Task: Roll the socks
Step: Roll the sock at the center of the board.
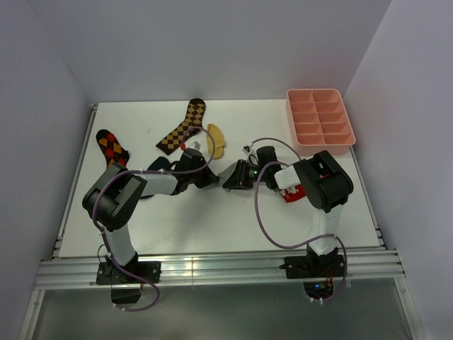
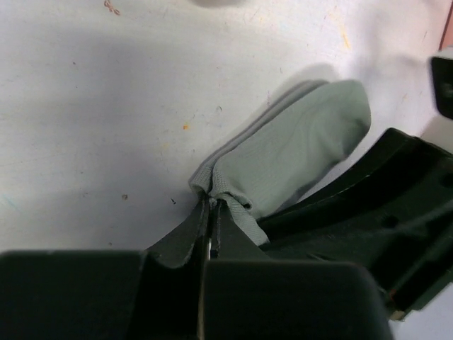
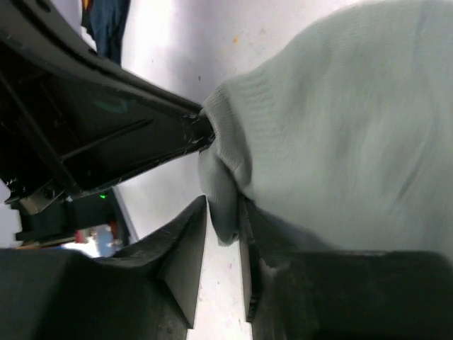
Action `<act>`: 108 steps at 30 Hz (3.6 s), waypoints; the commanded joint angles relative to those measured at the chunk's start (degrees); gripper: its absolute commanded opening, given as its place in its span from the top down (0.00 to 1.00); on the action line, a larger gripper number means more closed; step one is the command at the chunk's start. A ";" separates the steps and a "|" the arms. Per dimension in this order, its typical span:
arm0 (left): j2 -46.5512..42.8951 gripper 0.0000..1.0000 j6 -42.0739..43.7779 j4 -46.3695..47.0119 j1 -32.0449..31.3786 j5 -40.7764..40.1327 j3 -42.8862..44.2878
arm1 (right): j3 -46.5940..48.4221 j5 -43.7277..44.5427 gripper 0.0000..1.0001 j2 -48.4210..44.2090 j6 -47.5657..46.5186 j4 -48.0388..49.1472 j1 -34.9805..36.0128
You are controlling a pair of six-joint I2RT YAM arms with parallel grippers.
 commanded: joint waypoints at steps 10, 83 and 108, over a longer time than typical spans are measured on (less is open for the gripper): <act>-1.28 1.00 5.34 -10.23 -0.99 -3.96 4.53 | -1.49 29.99 0.53 -19.50 -23.72 -15.43 11.54; -5.68 0.43 -0.37 -1.28 -0.19 -1.32 0.93 | -4.04 -2.51 1.00 2.82 2.53 9.53 -2.94; 2.67 0.53 -0.55 1.01 -0.99 -0.88 3.13 | -2.63 -1.63 1.00 3.88 1.56 5.40 -3.56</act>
